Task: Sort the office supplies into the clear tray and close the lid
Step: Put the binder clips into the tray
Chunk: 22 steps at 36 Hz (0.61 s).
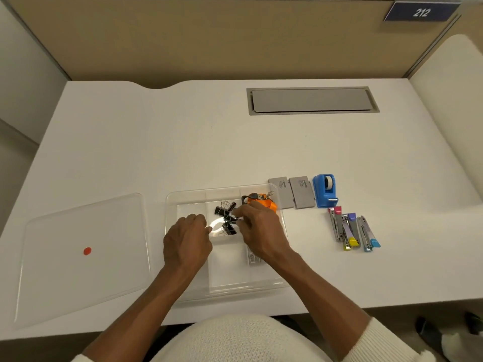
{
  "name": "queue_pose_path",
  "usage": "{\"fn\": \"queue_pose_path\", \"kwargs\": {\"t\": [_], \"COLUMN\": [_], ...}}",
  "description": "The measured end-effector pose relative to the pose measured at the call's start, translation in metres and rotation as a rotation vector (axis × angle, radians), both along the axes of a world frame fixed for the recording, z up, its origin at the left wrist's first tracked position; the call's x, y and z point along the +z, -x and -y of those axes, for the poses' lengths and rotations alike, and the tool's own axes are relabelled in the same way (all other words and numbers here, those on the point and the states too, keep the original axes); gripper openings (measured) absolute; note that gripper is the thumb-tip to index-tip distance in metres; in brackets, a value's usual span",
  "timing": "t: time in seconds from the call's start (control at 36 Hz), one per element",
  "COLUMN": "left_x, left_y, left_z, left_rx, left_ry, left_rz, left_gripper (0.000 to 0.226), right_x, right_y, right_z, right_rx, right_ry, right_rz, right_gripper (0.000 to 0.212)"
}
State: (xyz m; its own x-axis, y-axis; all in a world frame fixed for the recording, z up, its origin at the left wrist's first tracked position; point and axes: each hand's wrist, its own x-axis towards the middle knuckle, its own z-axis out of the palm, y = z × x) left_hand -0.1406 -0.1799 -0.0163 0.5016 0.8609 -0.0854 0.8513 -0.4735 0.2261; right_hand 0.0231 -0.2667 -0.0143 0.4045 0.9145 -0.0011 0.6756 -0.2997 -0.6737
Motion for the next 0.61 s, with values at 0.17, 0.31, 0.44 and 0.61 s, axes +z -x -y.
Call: {"fn": "queue_pose_path", "kwargs": {"t": [0.17, 0.31, 0.44, 0.61], "left_x": [0.020, 0.034, 0.035, 0.008], "left_y": [-0.033, -0.090, -0.156, -0.219], "left_z": [0.003, 0.002, -0.001, -0.009], "left_rx": [-0.093, -0.187, -0.394, -0.537], "left_ry": [-0.131, -0.080, -0.040, 0.003], "left_rz": [0.020, 0.130, 0.127, -0.240], "left_gripper": [0.017, 0.021, 0.047, 0.087], "right_x": [0.008, 0.006, 0.000, -0.012], "right_y": [-0.049, -0.100, -0.150, -0.194], "right_z": [0.038, 0.054, 0.049, 0.025], "right_rx": [-0.176, -0.265, -0.015, 0.312], "right_ry": [-0.049, 0.071, 0.260, 0.434], "right_rz": [0.014, 0.159, 0.460, 0.720], "right_gripper": [0.020, 0.035, 0.069, 0.102]}}
